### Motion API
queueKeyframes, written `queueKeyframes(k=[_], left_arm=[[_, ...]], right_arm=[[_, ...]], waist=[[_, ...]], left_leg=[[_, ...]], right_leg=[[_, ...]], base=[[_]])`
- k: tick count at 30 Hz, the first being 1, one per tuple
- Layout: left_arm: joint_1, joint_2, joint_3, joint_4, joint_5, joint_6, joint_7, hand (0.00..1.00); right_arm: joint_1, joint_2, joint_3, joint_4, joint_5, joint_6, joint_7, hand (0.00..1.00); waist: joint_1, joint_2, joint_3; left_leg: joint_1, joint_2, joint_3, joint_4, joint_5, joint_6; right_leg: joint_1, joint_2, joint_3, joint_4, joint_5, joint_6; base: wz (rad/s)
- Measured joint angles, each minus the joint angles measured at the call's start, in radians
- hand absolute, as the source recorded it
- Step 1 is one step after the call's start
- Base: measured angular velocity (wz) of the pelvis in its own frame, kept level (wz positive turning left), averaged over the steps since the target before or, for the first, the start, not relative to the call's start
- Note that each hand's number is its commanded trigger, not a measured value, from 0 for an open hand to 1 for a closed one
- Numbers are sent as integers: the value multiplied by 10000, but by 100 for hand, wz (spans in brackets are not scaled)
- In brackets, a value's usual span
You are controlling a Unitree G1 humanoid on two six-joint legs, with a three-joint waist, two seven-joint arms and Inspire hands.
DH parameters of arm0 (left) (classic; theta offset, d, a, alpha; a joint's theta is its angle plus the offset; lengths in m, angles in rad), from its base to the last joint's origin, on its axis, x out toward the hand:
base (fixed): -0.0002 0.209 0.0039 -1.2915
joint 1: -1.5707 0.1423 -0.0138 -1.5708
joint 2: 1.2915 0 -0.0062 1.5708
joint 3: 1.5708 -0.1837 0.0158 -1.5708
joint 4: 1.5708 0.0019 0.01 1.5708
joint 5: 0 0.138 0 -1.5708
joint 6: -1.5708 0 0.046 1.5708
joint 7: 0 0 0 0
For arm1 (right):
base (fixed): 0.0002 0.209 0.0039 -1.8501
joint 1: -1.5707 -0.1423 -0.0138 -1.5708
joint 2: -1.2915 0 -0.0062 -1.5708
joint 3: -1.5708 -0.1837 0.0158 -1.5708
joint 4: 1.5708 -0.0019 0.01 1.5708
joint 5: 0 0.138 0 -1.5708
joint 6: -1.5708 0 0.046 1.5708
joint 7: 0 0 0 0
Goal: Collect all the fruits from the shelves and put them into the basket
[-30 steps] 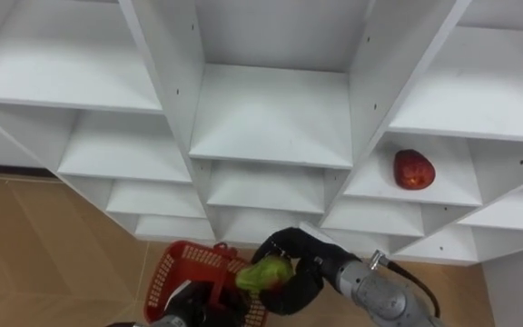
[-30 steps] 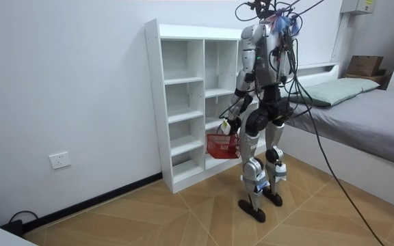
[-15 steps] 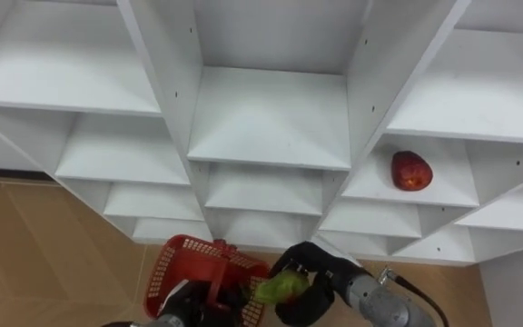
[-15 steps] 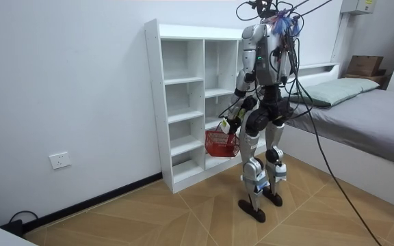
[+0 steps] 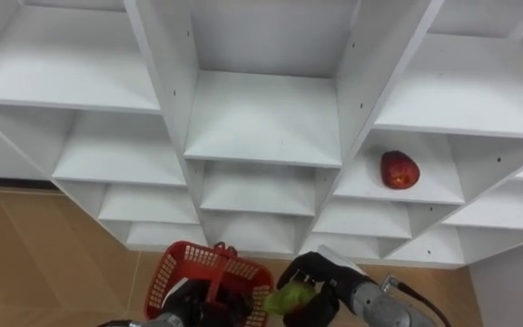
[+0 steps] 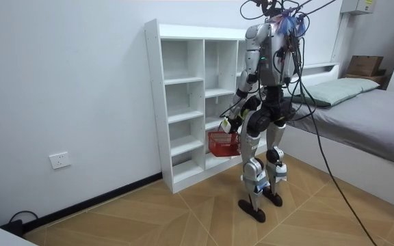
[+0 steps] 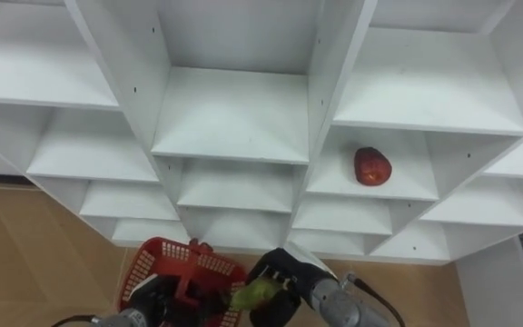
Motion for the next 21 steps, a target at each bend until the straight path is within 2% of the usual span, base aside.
queueKeyframes(k=[6,13,21], left_arm=[[-15,44,-31,-251,-9,7,0,100],[-34,34,-21,-453,20,9,1,100],[-43,-32,-22,-608,65,6,21,100]], right_arm=[[-36,53,1,200,-2,1,-145,100],[-381,130,-1,821,-38,22,-392,100],[-525,351,4,853,-70,21,-879,100]], waist=[[0,39,22],[8,237,144],[23,300,148]], left_leg=[[-128,0,-13,17,-2,1],[-138,0,-14,9,-2,1],[-133,-1,-49,25,-2,1]], right_leg=[[-99,-2,-22,-12,2,-3],[-110,-7,2,-16,2,-3],[-98,-11,-63,-12,3,-4]], base=[[0],[0],[0]])
